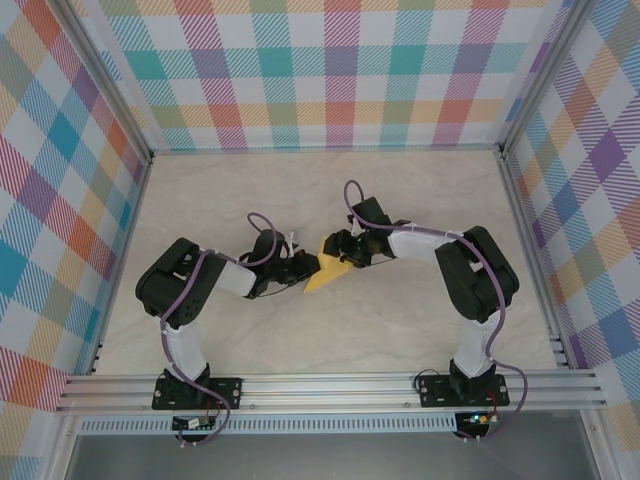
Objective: Fold a paper plane with a square sheet of paper (pick it up from the middle)
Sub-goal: Fourth fold the wing at the center of the table.
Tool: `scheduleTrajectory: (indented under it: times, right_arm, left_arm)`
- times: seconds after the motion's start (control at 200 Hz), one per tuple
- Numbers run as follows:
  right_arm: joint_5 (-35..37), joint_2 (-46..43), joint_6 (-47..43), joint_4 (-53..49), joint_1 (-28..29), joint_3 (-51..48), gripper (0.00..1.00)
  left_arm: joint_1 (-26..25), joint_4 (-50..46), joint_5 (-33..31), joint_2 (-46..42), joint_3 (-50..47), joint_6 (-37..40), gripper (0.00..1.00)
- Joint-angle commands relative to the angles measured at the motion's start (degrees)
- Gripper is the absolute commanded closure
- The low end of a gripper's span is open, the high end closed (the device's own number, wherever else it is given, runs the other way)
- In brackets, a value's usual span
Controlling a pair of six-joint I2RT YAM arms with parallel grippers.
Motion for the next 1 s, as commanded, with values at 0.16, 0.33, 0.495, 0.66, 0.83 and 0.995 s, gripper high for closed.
scheduleTrajectory:
  times: [0.16, 0.33, 0.495, 0.66, 0.83, 0.995]
  right_arm:
    - [0.4, 3.8, -1.1, -3.9, 0.9, 4.3, 0.42]
    - [2.8, 4.7, -0.5, -7.8, 1.0, 5.6, 0.42]
    - [6.0, 5.1, 0.1, -12.2, 1.1, 6.5, 0.42]
    - [8.0, 6.2, 0.5, -15.7, 1.2, 7.5, 0.41]
    - [9.2, 7.3, 0.5, -17.8, 1.4, 8.5, 0.40]
    - [9.3, 7.8, 0.3, -17.9, 1.5, 8.7, 0.39]
  left_arm:
    - [0.8, -1.1, 0.8, 2.1, 0.3, -0.5, 0.87]
    - [1.0, -1.5, 1.6, 1.6, 0.3, -0.6, 0.84]
    - [1.3, -1.8, 3.5, 0.3, 0.8, -0.9, 0.75]
    - [2.2, -2.6, 4.6, -1.8, 0.6, -1.3, 0.65]
    - [2.5, -3.5, 5.1, -3.5, 0.0, -1.2, 0.61]
    - [3.5, -4.6, 5.2, -5.6, -1.0, -1.2, 0.60]
